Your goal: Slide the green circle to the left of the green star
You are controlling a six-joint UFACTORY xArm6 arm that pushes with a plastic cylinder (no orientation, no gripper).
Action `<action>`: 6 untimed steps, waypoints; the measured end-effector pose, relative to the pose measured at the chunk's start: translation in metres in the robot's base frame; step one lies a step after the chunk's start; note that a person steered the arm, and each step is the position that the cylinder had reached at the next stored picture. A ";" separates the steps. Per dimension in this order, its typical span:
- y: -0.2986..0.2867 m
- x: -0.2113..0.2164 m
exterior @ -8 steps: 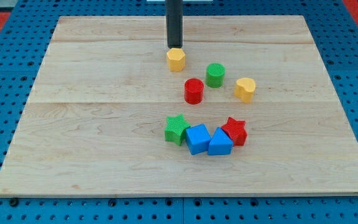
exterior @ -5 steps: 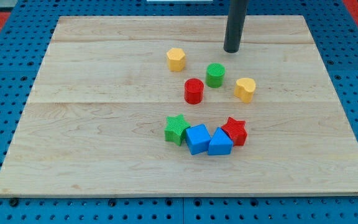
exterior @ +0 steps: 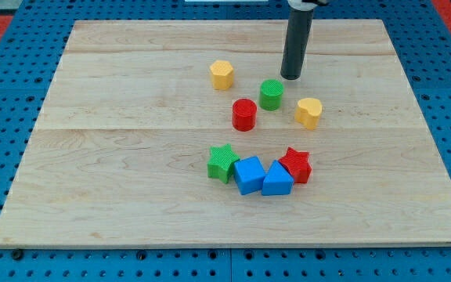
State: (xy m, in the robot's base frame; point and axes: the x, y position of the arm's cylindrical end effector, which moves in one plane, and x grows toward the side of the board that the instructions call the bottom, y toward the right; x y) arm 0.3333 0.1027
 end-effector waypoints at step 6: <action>-0.048 0.089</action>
State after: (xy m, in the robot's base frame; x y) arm 0.4223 0.0549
